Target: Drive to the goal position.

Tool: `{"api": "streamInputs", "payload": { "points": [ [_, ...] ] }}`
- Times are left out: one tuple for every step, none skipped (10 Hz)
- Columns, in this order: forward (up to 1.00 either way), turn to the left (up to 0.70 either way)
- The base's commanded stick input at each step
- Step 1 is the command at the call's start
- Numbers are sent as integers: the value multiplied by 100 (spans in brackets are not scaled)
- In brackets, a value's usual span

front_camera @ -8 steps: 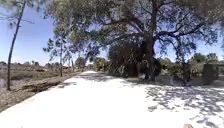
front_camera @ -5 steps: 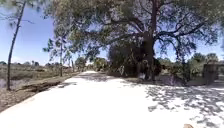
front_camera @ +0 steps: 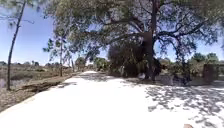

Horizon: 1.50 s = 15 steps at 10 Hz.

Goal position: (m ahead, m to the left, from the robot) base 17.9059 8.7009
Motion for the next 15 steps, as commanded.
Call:
{"api": "streamInputs", "payload": {
  "points": [
    [70,0],
    [70,0],
    [70,0],
    [70,0],
    [70,16],
    [70,35],
    [70,35],
    [70,35],
    [70,35],
    [70,27],
    [70,5],
    [70,0],
    [70,0],
    [70,0],
    [70,0]
  ]
}}
